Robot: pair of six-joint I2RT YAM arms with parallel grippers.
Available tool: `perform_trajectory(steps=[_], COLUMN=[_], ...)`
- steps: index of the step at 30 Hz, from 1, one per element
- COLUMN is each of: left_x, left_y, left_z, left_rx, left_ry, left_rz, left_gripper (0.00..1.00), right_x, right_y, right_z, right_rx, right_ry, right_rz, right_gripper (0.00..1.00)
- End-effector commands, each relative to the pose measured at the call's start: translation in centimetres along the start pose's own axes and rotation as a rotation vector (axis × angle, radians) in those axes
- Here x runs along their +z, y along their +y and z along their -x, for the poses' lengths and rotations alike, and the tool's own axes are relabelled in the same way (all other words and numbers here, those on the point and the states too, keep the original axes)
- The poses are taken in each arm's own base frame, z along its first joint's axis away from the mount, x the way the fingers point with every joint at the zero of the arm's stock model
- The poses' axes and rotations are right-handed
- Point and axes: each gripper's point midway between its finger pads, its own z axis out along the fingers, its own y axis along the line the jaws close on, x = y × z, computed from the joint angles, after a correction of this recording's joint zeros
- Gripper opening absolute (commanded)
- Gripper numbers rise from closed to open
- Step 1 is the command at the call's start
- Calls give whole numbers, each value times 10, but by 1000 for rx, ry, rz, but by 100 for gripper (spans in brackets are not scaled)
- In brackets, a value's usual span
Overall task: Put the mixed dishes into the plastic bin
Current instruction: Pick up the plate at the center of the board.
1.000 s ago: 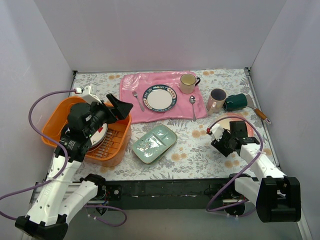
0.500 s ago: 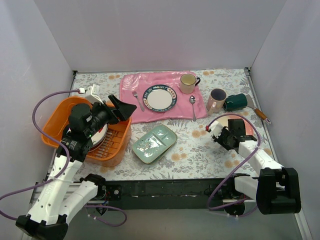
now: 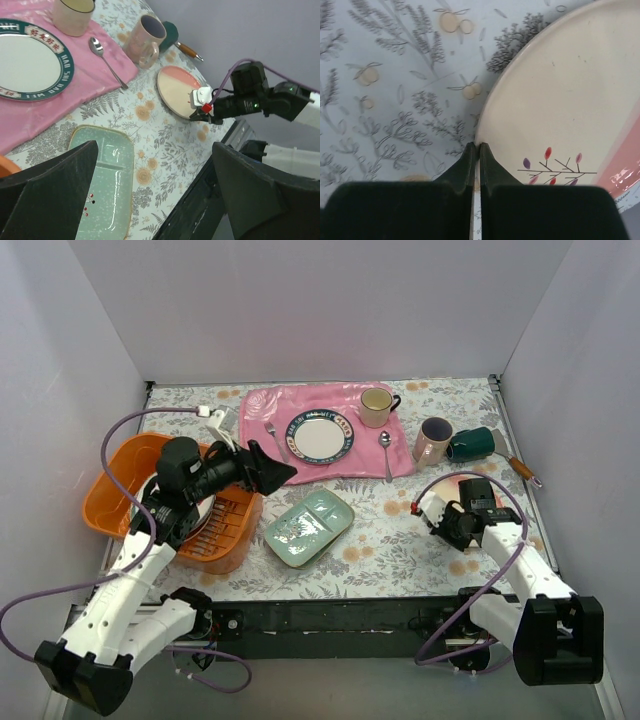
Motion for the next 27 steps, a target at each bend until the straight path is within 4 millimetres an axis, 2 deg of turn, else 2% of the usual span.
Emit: perform_trajectory(steps=[1,2,3,5,6,8,9,10,11,12,14,15,17,18,20,21,23,27], left_x=[17,22,29,41,45,56,58,63,69,71,80,85,96,104,118,125,137,157], left_y=[-19,-20,-31,-33,-37,-38,-40,-44,-42,-48,-53,-55,-60,-59,-64,-62,-70,-75], left_z=[-21,-29,-43,-61,-82,-99,-119,-120,-130,-140,-148,-162,-166,-178,-177,-187,-184,-193], left_rx=[191,224,267,375,415,520,556,594,649,677,736,783,824,842,863,874,888,917], left_ry=[83,102,131,165,205,219,249,220,231,237,207,227,195,218,189,206,171,166], left_rz=[-122,-130,-158,-188,-217,-254,-284,-300,-316,-350,-382,-417,-430,-438,-435,-441,-449,-465], left_gripper=[98,98,98,98,98,98,98,98,98,98,98,98,98,98,98,98,98,98], right_x=[-35,-43,-48,-61,-66,-76,-83,-87,-91,-96,-104,-108,-113,-114,-119,-120,-124,-128], right_y=[50,53,54,53,58,62,57,60,60,58,62,60,65,65,66,66,67,67], right_z=[8,16,20,35,38,49,58,60,67,73,82,87,92,93,99,100,104,110], right_rx=[-23,-37,-41,-59,-53,-54,-63,-56,-55,-57,-53,-56,-57,-51,-51,-46,-45,-42], right_ry=[-42,-73,-88,-147,-154,-201,-225,-229,-257,-273,-305,-318,-342,-344,-363,-367,-383,-403], right_rz=[240,265,271,287,314,352,344,366,379,383,422,428,462,475,491,501,509,526], right_gripper=[1,1,1,1,1,1,1,1,1,1,1,1,1,1,1,1,1,1])
